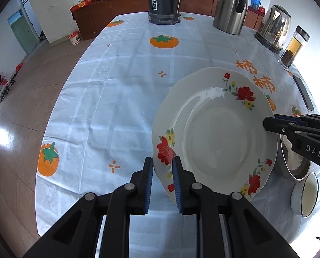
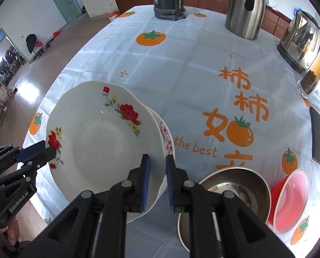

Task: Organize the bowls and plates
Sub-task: 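Lower the red-flower plate over the pink-rimmed plate stack with both tools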

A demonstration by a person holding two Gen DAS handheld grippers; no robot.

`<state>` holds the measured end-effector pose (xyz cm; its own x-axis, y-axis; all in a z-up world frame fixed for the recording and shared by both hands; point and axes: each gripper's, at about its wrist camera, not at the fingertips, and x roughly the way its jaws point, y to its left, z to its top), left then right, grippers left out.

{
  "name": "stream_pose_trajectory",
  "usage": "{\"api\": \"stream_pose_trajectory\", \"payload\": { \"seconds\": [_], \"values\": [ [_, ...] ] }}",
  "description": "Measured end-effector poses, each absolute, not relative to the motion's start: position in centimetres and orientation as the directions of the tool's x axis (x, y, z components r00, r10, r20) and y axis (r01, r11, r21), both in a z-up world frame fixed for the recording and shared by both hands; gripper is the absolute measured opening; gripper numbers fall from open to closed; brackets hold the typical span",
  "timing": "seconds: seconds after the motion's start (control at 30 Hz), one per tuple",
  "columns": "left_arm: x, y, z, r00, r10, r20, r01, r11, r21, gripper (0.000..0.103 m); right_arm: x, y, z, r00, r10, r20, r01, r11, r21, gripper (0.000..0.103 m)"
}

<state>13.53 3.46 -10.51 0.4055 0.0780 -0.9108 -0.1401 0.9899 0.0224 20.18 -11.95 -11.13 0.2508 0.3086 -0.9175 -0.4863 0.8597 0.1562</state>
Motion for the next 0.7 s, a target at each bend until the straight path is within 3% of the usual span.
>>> {"api": "stream_pose_trajectory", "payload": {
  "seconds": [0.7],
  "values": [
    [15.3,3.1,-12.0,0.365,0.062,-0.929,-0.118,0.993,0.020,0.020,22.1,-12.1,-12.4,0.230,0.287,-0.930,-0.481,0.864,0.148,0.015]
  ]
}}
